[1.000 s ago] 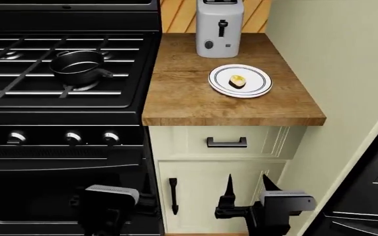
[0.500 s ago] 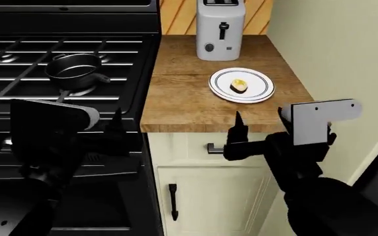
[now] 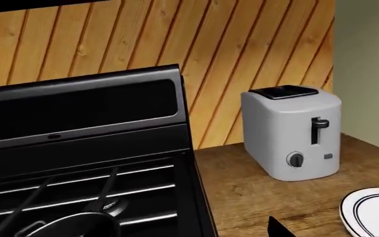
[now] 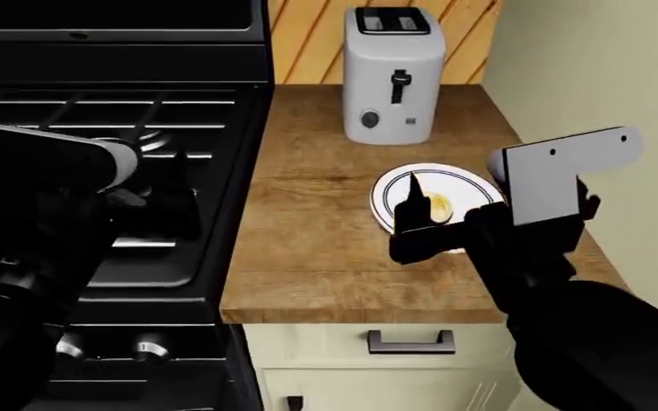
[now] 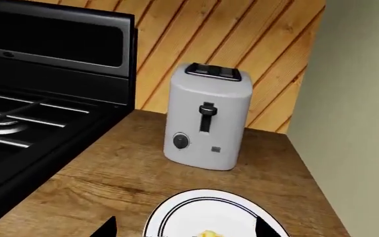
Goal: Frozen meat rests on a plate on the counter. Retrieve the meat and place it in a pot on a burner. Then turn the burner on.
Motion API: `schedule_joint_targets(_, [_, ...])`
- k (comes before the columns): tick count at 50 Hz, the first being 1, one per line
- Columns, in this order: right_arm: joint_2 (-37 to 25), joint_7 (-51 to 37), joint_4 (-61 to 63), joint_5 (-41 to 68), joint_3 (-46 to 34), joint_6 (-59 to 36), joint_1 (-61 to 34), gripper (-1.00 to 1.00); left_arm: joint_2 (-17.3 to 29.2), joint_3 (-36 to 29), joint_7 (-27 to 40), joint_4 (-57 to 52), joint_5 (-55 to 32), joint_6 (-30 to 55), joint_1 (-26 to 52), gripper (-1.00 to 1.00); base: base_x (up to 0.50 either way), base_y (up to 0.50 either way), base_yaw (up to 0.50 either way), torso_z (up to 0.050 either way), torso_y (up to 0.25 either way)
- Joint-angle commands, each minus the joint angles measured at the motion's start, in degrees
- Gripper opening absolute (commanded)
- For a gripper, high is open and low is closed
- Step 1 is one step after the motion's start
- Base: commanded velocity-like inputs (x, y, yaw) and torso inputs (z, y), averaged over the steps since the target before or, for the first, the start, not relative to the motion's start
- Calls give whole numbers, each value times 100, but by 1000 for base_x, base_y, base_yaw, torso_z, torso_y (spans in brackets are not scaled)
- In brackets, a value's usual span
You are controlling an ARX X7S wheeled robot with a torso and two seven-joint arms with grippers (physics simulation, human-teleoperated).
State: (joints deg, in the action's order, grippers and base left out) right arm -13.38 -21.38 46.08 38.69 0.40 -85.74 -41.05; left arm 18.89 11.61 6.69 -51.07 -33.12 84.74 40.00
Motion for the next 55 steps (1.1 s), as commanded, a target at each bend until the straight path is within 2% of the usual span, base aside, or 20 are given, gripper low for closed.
schedule_joint_targets(1, [-56,-138,-135,106,-81,-64,-207,100,22,85,72,-39,-153,136,187,100,500,0,0,0,0])
schedule_joint_targets(4, [-53,-207,-299,65,-130,-45,-262,100,4,128,92,-32,-206,171,219,100,228,0,0,0,5])
schedule_joint_targets(21, [-123,-422,-1644,288,-355,-402,-560,100,185,-261,1,693,135,-949,-115,100,0,0,0,0,0])
schedule_joint_targets(28, [-637,-2438,-2682,2866,-515,-406,-1372,100,72,-431,-8,1220,187,-1098,415,100,0,0,0,0,0])
schedule_joint_targets(33, [-814,-3071,-3169,3676,-786,-356,-1709,100,67,-622,-95,1734,363,-1547,656,100,0,0,0,0,0])
schedule_joint_targets(43, [-945,-2572,-3971,3301,-1371,74,-2000,100,26,-844,-123,2345,590,-1996,811,100,0,0,0,0,0])
schedule_joint_targets(55, [-1143,-1568,-4648,2466,-2185,830,-2241,100,44,-911,-104,2371,572,-1967,732,100,0,0,0,0,0])
